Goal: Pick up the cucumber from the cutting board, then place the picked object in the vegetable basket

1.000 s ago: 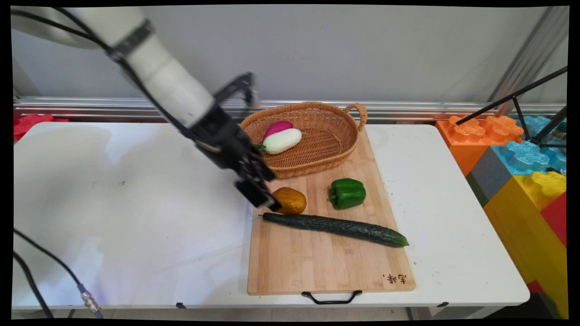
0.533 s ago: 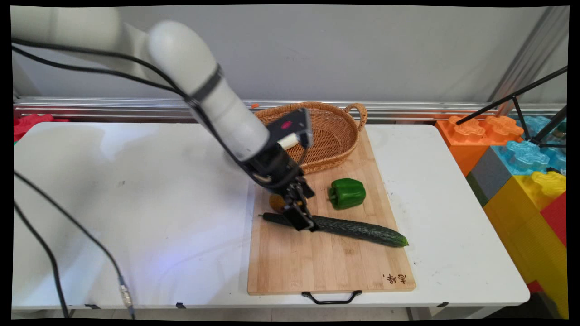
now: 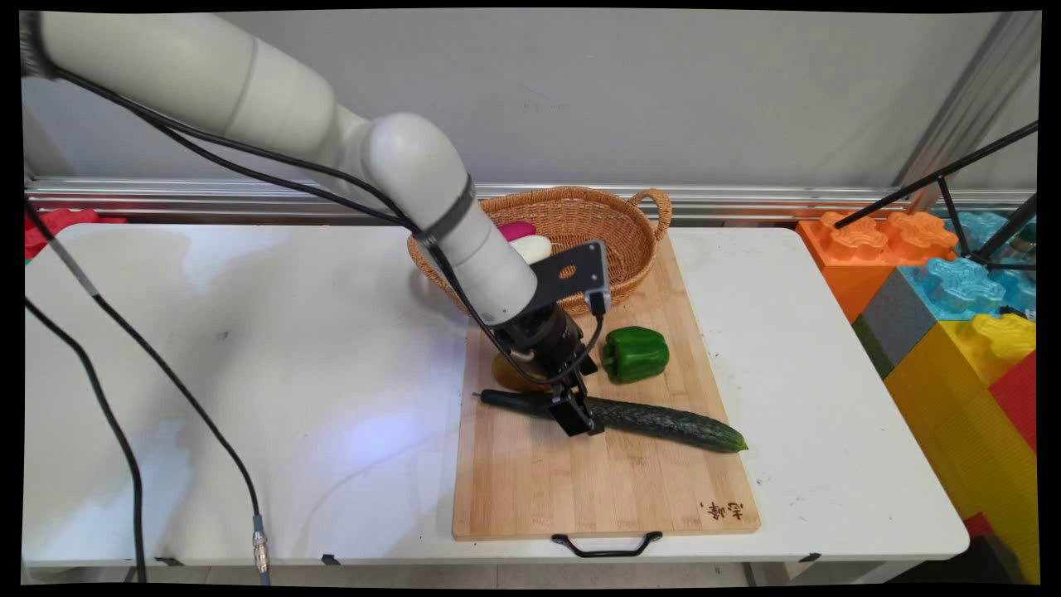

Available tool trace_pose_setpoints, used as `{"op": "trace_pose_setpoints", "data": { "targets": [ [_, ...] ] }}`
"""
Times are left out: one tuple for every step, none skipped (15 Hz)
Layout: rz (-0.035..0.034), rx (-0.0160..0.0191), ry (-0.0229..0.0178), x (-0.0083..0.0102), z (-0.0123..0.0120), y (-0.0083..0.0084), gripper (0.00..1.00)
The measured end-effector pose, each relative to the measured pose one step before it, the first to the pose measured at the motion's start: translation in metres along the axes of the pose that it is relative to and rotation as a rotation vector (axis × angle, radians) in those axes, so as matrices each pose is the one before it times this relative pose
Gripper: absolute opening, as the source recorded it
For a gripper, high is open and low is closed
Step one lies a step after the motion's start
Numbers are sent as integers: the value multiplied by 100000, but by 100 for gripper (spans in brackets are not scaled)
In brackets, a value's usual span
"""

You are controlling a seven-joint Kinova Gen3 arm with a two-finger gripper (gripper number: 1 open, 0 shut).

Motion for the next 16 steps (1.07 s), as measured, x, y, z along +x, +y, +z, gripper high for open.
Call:
{"op": "trace_pose_setpoints", "data": {
  "targets": [
    [617, 239, -654, -48, 550, -222, 100],
    [652, 273, -687, -68, 579, -250, 100],
    [523, 219, -554, -57, 485, -215, 100],
    [420, 44, -377, -11, 369, -151, 100],
    [449, -149, -332, -2, 357, -152, 100],
    [545, -285, -190, 55, 289, -129, 0],
    [471, -246, 66, 73, 146, -112, 0],
    [260, -474, 23, 97, 99, -161, 0],
    [14, -371, 76, 74, -2, -118, 0],
    [-132, -350, 87, 44, -56, -117, 0],
    [-193, -482, 88, 86, -130, -109, 0],
    [-299, -554, 130, 99, -173, -90, 0],
    [-255, -555, 242, 145, -223, -36, 0],
    [-465, -951, 466, 236, -361, 5, 0],
    [-488, -1163, 689, 328, -452, 57, 0],
    [-348, -1162, 783, 379, -485, 91, 0]
  ]
}}
